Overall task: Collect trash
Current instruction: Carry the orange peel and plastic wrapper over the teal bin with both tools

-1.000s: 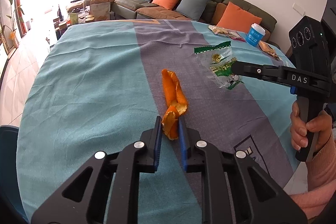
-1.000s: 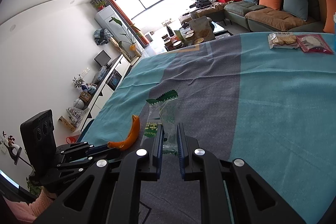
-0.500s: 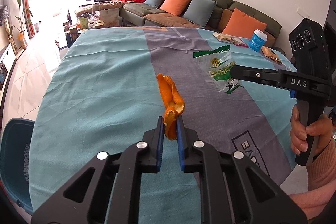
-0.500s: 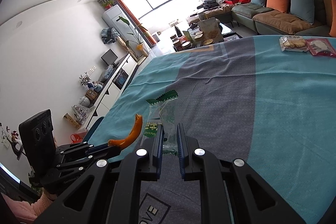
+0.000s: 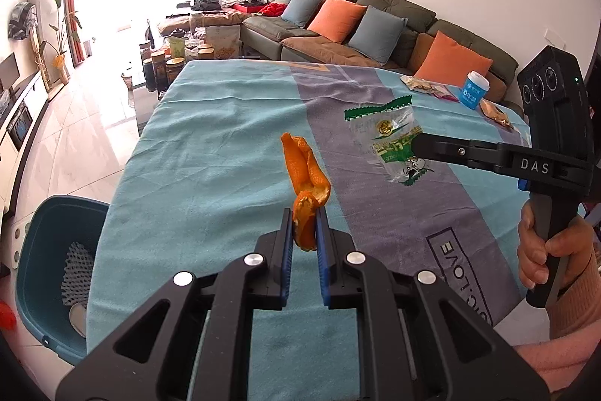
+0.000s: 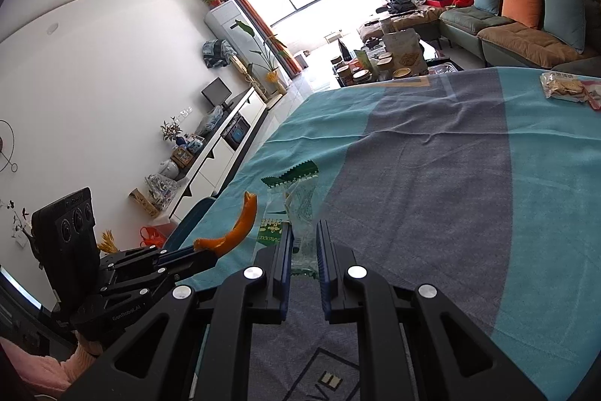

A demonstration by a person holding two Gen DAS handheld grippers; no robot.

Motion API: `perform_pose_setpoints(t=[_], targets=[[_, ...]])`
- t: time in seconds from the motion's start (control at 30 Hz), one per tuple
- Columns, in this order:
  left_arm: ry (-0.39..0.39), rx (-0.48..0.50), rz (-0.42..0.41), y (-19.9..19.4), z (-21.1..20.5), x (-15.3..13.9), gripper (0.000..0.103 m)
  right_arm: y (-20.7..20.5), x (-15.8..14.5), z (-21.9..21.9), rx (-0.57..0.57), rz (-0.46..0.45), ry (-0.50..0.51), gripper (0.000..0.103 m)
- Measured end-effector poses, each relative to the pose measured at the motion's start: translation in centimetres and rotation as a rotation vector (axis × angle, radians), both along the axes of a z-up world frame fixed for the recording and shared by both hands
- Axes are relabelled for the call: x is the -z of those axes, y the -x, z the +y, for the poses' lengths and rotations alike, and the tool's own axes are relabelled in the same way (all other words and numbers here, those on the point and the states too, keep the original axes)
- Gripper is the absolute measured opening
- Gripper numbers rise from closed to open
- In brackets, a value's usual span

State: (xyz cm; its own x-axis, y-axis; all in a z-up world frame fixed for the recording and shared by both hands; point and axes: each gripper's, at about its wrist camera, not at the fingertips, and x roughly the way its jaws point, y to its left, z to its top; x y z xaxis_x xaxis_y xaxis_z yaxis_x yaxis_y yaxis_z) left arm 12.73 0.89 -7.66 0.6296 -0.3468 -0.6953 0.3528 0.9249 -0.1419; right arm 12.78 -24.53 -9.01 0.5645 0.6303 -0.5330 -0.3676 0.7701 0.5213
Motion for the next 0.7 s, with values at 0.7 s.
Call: perform_pose_setpoints(t=[0.7], targets=[[-0.009, -0.129, -0.031, 2.6, 5.3, -1.1, 0.012, 0.1, -0.3, 5.4, -0.117, 0.008, -0.001, 0.012]])
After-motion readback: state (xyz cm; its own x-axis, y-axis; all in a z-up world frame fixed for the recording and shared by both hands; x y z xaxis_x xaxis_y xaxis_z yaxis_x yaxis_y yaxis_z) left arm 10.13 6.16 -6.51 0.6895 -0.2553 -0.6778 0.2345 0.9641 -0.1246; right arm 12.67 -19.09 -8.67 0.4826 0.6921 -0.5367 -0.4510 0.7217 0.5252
